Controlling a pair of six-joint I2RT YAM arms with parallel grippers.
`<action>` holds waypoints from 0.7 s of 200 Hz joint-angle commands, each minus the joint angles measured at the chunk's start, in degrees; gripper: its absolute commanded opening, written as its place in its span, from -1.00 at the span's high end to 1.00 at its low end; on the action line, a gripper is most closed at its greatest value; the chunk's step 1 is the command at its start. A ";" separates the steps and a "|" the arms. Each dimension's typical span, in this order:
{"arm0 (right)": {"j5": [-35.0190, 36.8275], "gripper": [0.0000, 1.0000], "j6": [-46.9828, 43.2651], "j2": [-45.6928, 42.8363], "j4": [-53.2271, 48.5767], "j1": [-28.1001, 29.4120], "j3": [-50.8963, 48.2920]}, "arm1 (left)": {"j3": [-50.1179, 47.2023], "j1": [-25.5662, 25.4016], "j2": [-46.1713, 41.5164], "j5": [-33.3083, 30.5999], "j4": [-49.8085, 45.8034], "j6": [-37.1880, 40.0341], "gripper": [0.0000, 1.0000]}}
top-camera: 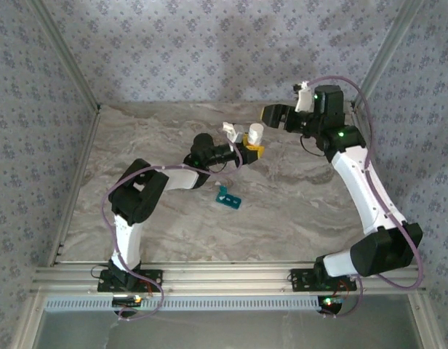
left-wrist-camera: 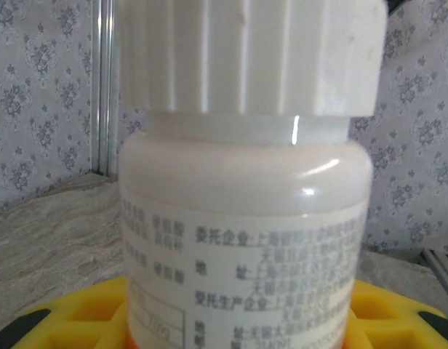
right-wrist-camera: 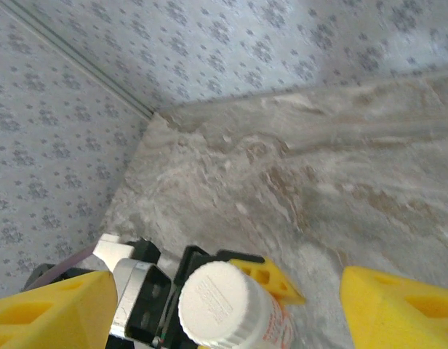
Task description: Sort the pills into containers
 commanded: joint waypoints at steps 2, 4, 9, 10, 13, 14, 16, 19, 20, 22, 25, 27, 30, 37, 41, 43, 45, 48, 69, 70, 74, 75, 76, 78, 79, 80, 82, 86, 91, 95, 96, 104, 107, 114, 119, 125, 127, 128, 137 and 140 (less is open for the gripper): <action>-0.32 -0.63 -3.92 1.70 -12.93 -0.80 5.62 | 0.12 -1.28 -0.16 -0.97 1.10 5.94 1.00; -0.23 -0.63 -4.15 1.86 -13.72 -0.83 6.06 | 0.07 -1.35 -0.08 -0.99 1.43 6.21 1.00; -0.04 -0.63 -4.88 2.29 -15.46 -0.88 6.90 | -0.18 -1.70 0.11 -0.97 2.23 6.83 1.00; -0.08 -0.62 -4.99 2.32 -15.73 -0.88 7.01 | -0.19 -1.70 0.16 -1.00 2.48 6.93 1.00; -0.11 -0.63 -5.38 2.52 -16.90 -0.89 7.49 | -0.28 -1.82 0.28 -1.09 2.97 7.24 1.00; -0.11 -0.63 -5.55 2.56 -17.20 -0.89 7.66 | -0.33 -1.89 0.38 -1.10 3.16 7.31 1.00; -0.13 -0.62 -5.72 2.75 -17.76 -0.87 7.94 | -0.37 -1.94 0.47 -1.11 3.53 7.45 1.00; -0.14 -0.63 -6.05 2.89 -18.49 -0.87 8.30 | -0.45 -2.03 0.59 -1.07 3.80 7.51 1.00; -0.08 -0.62 -6.19 2.93 -18.65 -0.88 8.41 | -0.41 -2.08 0.67 -1.09 3.84 7.62 1.00; -0.04 -0.63 -6.34 3.02 -19.04 -0.85 8.61 | -0.43 -2.12 0.70 -1.10 3.98 7.71 1.00; 0.04 -0.63 -6.56 3.17 -19.61 -0.82 8.88 | -0.39 -2.20 0.80 -1.06 4.17 7.80 1.00; 0.06 -0.63 -6.79 3.25 -20.03 -0.85 9.10 | -0.34 -2.21 0.82 -1.10 4.13 7.79 1.00; -0.06 -0.63 -7.04 3.37 -20.56 -0.84 9.40 | -0.30 -2.27 0.90 -1.11 4.07 7.82 1.00; -0.26 -0.63 -7.74 3.71 -22.12 -0.83 10.06 | -0.23 -2.30 0.92 -1.27 3.84 7.88 1.00; -0.21 -0.63 -8.08 3.86 -22.83 -0.71 10.50 | -0.21 -2.29 0.91 -1.28 3.60 7.98 1.00; -0.20 -0.63 -8.26 4.04 -23.21 -0.70 10.69 | -0.14 -2.28 0.91 -1.26 3.59 8.06 1.00; -0.22 -0.63 -8.44 4.20 -23.50 -0.67 10.83 | -0.12 -2.30 0.91 -1.28 3.55 8.14 1.00; -0.16 -0.63 -8.73 4.34 -24.00 -0.55 11.15 | -0.12 -2.30 0.91 -1.24 3.51 8.29 1.00; 1.23 -0.63 -10.50 5.72 -27.14 0.59 12.83 | -0.18 -2.35 0.91 -1.37 2.91 8.71 1.00; 1.40 -0.63 -10.57 5.79 -27.20 0.68 12.92 | -0.15 -2.37 0.91 -1.33 2.87 8.75 1.00; 1.78 -0.63 -10.83 6.01 -27.63 1.04 13.15 | -0.12 -2.46 0.87 -1.32 2.52 8.99 1.00; 1.93 -0.63 -10.91 6.07 -27.75 1.08 13.21 | -0.07 -2.47 0.85 -1.35 2.41 9.06 1.00; 2.05 -0.63 -10.99 6.10 -27.86 1.19 13.24 | -0.05 -2.47 0.84 -1.36 2.35 9.15 1.00; 2.32 -0.63 -11.12 6.27 -28.00 1.39 13.40 | -0.10 -2.48 0.83 -1.41 2.16 9.25 1.00; 2.47 -0.63 -11.19 6.29 -28.11 1.43 13.42 | -0.11 -2.52 0.83 -1.44 2.05 9.33 1.00; 2.54 -0.63 -11.31 6.38 -28.21 1.50 13.52 | -0.03 -2.55 0.83 -1.45 1.96 9.41 1.00; 2.79 -0.63 -11.38 6.52 -28.35 1.66 13.64 | 0.02 -2.50 0.87 -1.46 1.77 9.41 1.00; 3.23 -0.63 -11.67 6.60 -28.63 2.05 13.83 | -0.03 -2.64 0.75 -1.51 1.38 9.83 1.00; 3.87 -0.63 -11.86 6.78 -28.88 2.38 14.04 | 0.05 -2.73 0.66 -1.54 0.86 10.18 1.00; 4.28 -0.64 -12.02 6.89 -29.08 2.67 14.19 | 0.10 -2.73 0.65 -1.54 0.54 10.39 1.00; 4.33 -0.64 -12.08 6.90 -29.09 2.73 14.26 | 0.12 -2.78 0.61 -1.54 0.45 10.43 1.00; 5.01 -0.63 -12.43 7.20 -29.65 3.11 14.60 | 0.21 -2.89 0.52 -1.51 -0.09 10.67 1.00; 5.27 -0.63 -12.52 7.30 -29.73 3.29 14.77 | 0.33 -2.88 0.56 -1.48 -0.28 10.65 1.00; 5.76 -0.63 -12.87 7.63 -30.05 3.57 15.10 | 0.40 -2.92 0.56 -1.46 -0.44 10.65 1.00; 6.05 -0.63 -13.07 7.79 -30.29 3.86 15.37 | 0.41 -2.91 0.65 -1.43 -0.59 10.72 1.00; 6.29 -0.63 -13.37 8.00 -30.48 4.08 15.76 | 0.49 -2.91 0.65 -1.45 -0.75 10.71 1.00; 6.30 -0.63 -13.43 8.09 -30.57 4.11 15.78 | 0.49 -2.92 0.65 -1.46 -0.77 10.65 1.00; 6.35 -0.63 -13.49 8.16 -30.63 4.20 15.85 | 0.54 -2.92 0.65 -1.46 -0.82 10.60 1.00; 6.64 -0.63 -13.76 8.47 -30.83 4.54 16.29 | 0.67 -2.93 0.65 -1.38 -1.14 10.68 1.00; 6.73 -0.63 -13.84 8.54 -30.89 4.66 16.39 | 0.74 -2.86 0.65 -1.37 -1.20 10.64 1.00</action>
